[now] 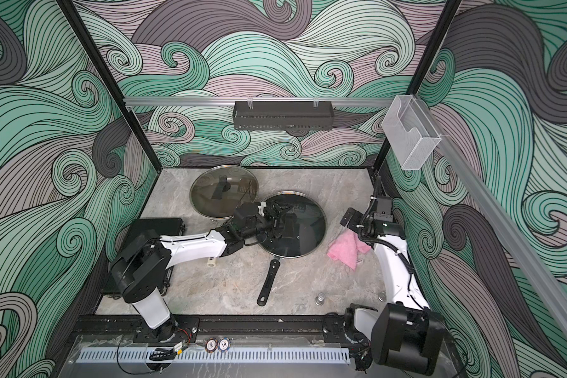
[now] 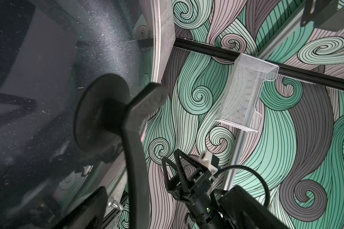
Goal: Wipe the pot lid with a cloth
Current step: Adjust the pot lid on the cooking pot.
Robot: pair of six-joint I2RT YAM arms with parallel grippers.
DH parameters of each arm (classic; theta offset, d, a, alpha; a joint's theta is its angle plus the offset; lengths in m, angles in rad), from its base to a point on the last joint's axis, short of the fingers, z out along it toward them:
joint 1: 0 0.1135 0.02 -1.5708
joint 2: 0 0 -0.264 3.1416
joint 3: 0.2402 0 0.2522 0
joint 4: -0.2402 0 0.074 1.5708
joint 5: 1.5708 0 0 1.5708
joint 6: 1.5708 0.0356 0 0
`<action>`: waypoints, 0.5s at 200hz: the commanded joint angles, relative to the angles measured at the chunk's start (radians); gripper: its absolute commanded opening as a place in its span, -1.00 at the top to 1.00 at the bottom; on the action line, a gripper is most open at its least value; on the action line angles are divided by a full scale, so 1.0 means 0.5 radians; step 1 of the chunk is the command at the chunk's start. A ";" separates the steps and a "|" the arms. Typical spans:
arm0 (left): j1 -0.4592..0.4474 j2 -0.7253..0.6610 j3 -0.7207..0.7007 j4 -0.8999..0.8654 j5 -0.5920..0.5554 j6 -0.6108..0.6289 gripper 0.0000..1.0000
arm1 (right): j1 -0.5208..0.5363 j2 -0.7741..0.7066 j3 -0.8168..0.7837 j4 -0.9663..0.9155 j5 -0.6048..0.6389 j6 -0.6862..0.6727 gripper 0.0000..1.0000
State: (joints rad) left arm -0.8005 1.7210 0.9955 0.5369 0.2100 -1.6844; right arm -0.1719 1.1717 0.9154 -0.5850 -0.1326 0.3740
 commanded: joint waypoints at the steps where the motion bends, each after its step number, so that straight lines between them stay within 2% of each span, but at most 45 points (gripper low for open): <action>1: 0.021 -0.043 0.132 -0.473 -0.033 0.257 -0.97 | 0.009 -0.012 -0.022 0.008 -0.016 -0.009 -0.98; 12: 0.031 -0.037 0.265 -0.786 -0.026 0.282 -0.97 | 0.009 -0.015 -0.015 0.007 -0.015 -0.009 -0.99; 29: 0.052 -0.014 0.237 -0.572 0.003 0.301 -0.97 | 0.008 -0.021 -0.012 0.003 -0.014 -0.009 -0.98; 49: 0.064 -0.036 0.325 -0.783 -0.012 0.377 -0.97 | 0.009 -0.027 -0.010 -0.002 -0.010 -0.009 -0.98; 66: 0.082 -0.144 0.323 -0.758 -0.085 0.517 -0.97 | 0.008 -0.036 0.003 -0.009 0.006 -0.006 -0.99; 89: 0.118 -0.311 0.647 -1.473 -0.361 0.899 -0.97 | 0.009 -0.101 0.053 0.002 0.019 0.035 -0.98; 100: 0.131 -0.371 0.749 -1.689 -0.522 1.019 -0.97 | 0.009 -0.138 0.093 0.013 0.038 0.044 -0.98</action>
State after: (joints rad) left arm -0.7586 1.6592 1.2167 -0.0063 0.1226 -1.3911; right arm -0.1719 1.1538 0.9157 -0.5858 -0.1318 0.3782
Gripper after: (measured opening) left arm 0.986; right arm 0.993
